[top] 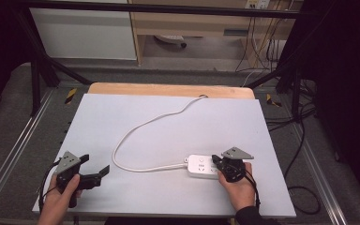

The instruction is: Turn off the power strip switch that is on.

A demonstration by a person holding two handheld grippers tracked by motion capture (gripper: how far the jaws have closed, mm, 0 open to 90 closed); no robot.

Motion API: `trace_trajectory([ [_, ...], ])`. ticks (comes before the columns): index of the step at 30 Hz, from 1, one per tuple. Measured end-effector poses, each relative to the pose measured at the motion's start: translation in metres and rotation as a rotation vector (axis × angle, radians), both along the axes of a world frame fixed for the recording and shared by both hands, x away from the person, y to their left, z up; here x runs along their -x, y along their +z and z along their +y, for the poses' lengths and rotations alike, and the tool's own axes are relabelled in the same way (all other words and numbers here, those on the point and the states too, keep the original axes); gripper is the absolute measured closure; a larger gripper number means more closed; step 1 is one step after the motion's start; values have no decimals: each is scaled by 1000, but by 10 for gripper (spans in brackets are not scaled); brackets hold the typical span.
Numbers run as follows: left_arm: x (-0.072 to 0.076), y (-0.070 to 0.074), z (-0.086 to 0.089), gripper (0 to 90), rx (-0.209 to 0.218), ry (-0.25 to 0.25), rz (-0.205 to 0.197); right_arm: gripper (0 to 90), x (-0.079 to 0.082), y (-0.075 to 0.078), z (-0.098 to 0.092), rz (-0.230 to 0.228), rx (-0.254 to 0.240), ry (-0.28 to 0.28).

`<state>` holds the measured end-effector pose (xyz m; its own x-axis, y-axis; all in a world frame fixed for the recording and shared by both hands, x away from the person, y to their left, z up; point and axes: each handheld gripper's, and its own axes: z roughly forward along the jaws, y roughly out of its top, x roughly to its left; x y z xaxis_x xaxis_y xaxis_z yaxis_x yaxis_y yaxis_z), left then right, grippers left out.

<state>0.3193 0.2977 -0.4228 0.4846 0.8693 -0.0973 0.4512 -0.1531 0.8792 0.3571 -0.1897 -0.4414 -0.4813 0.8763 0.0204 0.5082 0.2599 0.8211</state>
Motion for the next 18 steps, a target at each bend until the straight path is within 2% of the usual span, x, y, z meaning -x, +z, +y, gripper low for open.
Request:
trace_trajectory([
  [18, 0, 0, 0, 63, -1, -1, 2, 900, -1, 0, -1, 4, -6, 8],
])
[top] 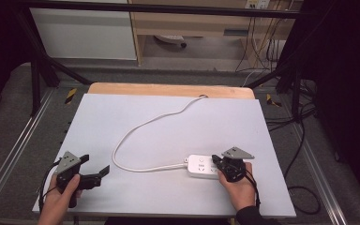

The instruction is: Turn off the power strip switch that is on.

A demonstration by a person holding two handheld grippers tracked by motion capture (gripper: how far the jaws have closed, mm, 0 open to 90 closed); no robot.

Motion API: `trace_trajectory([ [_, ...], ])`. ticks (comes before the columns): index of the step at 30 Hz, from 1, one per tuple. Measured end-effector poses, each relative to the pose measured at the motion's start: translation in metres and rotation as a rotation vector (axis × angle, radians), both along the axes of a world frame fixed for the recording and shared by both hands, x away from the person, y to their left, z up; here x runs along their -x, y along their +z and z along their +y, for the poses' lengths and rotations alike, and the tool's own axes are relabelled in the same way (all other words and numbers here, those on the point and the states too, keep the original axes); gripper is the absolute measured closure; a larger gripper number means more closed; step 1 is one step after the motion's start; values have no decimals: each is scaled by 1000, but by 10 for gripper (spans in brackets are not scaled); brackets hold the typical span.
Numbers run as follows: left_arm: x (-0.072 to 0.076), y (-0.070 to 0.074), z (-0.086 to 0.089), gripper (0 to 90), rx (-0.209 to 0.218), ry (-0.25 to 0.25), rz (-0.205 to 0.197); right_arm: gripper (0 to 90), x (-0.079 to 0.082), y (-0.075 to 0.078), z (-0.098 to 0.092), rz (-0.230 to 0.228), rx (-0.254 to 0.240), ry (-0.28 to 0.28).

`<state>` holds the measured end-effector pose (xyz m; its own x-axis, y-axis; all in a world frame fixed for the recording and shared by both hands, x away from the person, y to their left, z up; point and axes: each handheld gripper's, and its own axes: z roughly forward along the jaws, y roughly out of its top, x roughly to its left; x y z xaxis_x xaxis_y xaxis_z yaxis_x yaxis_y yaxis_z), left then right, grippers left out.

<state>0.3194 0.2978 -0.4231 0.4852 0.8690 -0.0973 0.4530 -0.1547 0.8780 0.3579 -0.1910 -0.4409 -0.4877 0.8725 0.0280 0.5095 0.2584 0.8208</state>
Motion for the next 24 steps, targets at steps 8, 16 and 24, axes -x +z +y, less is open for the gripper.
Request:
trace_trajectory([
  [8, 0, 0, 1, 63, 2, 0, 0, 900, 0, 1, 0, 7, 4, 2],
  [16, 0, 0, 1, 63, 1, 1, -1, 900, -1, 3, -2, 5, -24, 1],
  [24, 0, 0, 1, 63, -1, 0, -2, 900, -1, 3, -2, 6, -33, 2],
])
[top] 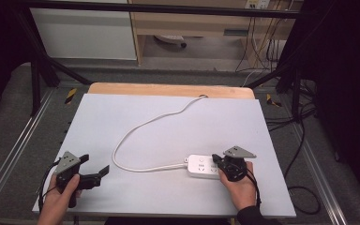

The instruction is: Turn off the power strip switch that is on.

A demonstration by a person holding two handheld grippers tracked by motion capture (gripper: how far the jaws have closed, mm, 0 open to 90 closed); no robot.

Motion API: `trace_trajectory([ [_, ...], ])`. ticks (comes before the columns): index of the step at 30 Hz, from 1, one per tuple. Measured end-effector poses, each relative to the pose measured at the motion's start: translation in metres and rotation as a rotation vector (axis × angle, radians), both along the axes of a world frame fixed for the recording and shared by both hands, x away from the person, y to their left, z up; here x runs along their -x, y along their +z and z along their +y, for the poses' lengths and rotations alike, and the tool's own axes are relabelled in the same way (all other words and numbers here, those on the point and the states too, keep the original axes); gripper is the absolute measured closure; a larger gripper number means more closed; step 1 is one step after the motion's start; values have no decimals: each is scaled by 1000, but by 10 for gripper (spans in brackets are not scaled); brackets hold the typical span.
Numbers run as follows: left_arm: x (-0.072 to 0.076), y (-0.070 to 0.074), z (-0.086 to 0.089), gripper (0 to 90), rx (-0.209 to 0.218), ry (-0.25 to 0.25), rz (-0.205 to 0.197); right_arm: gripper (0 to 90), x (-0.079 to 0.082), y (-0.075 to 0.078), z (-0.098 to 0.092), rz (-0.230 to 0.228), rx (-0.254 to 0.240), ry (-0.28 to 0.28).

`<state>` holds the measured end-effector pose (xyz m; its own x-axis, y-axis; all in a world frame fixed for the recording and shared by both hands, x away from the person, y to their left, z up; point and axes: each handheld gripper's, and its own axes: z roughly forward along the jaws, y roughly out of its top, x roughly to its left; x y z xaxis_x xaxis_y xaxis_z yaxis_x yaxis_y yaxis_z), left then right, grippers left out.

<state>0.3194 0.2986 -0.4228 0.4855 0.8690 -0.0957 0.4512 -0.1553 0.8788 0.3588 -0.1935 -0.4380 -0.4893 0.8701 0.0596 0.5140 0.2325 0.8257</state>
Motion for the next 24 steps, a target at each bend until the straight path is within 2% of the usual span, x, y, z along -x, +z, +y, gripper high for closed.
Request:
trace_trajectory([
  [17, 0, 0, 0, 63, -7, -2, -2, 900, 1, 0, -2, 1, -19, 10],
  [24, 1, 0, -1, 63, -7, -3, -2, 900, 4, 6, -2, -29, -19, 10],
])
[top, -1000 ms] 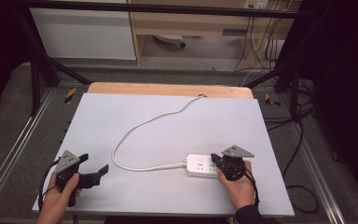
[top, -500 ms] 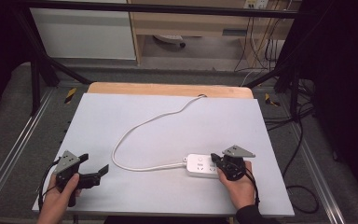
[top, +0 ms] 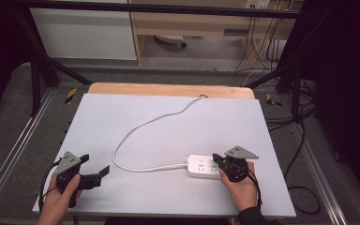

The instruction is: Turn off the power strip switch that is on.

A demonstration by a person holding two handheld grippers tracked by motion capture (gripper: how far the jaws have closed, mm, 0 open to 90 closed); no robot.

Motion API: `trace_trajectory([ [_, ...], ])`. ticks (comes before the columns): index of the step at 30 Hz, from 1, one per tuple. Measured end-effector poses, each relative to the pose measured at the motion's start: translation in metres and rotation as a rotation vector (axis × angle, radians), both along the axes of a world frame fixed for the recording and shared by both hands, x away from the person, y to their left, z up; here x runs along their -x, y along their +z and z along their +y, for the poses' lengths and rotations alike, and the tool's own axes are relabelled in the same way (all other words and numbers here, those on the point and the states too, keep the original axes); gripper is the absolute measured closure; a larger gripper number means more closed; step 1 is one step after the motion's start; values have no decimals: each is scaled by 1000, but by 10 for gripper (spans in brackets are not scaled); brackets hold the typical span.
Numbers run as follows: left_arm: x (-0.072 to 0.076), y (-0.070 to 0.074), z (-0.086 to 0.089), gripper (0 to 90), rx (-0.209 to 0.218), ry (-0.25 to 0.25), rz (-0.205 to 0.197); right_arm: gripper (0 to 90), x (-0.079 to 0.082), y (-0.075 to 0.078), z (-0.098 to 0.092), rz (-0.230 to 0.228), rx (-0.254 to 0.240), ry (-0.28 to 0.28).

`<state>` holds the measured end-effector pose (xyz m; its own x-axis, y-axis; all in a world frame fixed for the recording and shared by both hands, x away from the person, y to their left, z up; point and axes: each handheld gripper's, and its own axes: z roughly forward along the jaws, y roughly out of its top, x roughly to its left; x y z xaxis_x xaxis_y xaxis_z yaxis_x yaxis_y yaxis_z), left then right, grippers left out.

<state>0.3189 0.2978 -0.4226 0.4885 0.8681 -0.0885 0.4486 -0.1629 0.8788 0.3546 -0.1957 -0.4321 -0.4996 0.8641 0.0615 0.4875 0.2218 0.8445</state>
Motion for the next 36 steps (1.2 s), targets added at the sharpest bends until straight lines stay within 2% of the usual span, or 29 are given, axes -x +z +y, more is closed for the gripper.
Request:
trace_trajectory([
  [7, 0, 0, 0, 63, 2, 2, 0, 900, 2, 4, -4, -13, -26, -5],
  [16, 0, 0, 0, 63, 1, 2, -1, 857, 2, 7, -8, -19, -42, -12],
  [27, 0, 0, 1, 63, 1, 2, -1, 753, 2, 10, -11, -27, -65, -13],
  [36, 0, 0, 1, 63, 2, 2, -2, 615, 2, 12, -14, -24, -80, -24],
])
